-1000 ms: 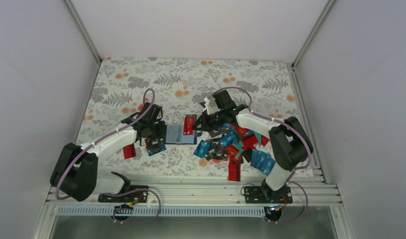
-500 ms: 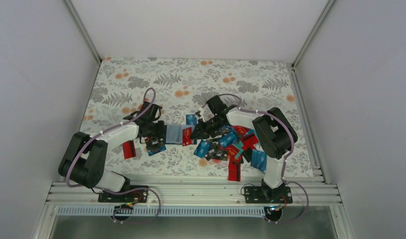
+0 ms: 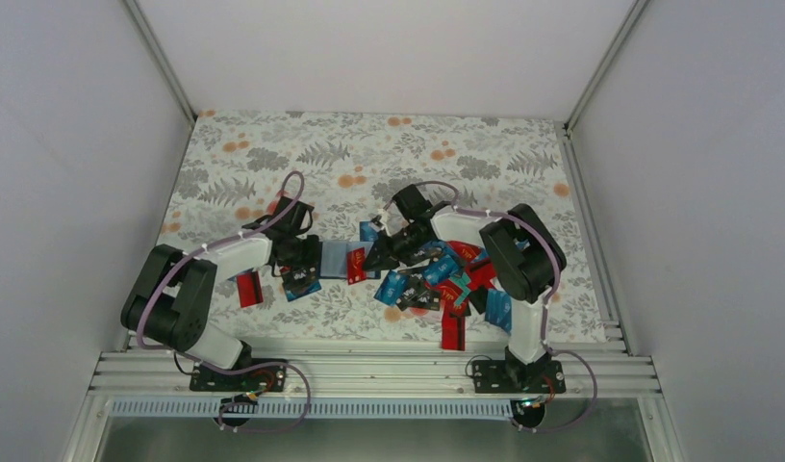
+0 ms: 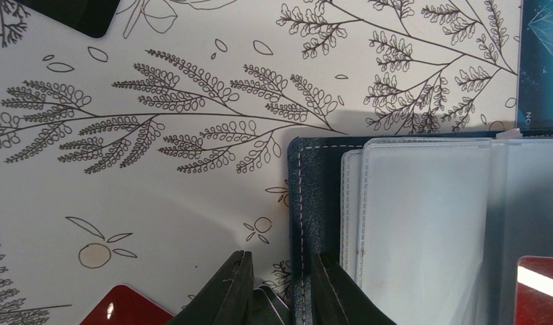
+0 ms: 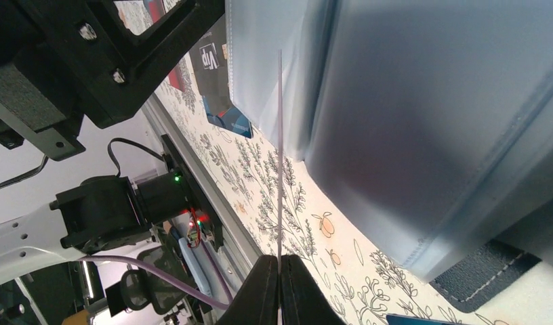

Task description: Put the credit cards into the card holder

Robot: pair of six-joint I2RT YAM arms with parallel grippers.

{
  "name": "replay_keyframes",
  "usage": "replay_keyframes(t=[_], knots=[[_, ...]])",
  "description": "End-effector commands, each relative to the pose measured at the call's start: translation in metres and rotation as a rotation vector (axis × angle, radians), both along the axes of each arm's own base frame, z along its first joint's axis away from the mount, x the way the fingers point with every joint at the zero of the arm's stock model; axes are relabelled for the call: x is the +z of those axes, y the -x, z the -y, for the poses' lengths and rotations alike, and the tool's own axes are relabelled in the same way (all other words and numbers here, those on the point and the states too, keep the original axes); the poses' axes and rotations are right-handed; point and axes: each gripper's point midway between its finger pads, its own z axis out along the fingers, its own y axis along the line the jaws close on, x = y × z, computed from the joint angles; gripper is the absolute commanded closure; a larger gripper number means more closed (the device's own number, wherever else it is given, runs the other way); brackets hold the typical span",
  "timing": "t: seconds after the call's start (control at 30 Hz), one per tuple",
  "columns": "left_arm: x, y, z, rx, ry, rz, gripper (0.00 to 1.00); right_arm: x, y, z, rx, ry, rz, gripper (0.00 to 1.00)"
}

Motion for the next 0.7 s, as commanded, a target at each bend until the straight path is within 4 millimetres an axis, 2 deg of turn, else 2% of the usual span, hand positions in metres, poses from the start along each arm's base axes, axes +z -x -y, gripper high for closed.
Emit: replay_keyframes(t=[0.0,0.23,0.67], knots=[[0.0074,-0.0095,0.0058,-0.015,0.026,0.028,0.78,0.0014,0.0011,-0.0061,0.015,0.0,-0.018,0.96],[0.0099,-0.01,0.0071,-0.018,0.033,0.03,0.79,-0.0052,0.0024,-0.0048,0.008,0.02,-0.046,0.96],[0.0105,-0.0084,0.01,-0.03,0.049,0.029,0.8,-0.0026,-0.0033,-0.0105,-0.002,0.013,-0.058,0.96]])
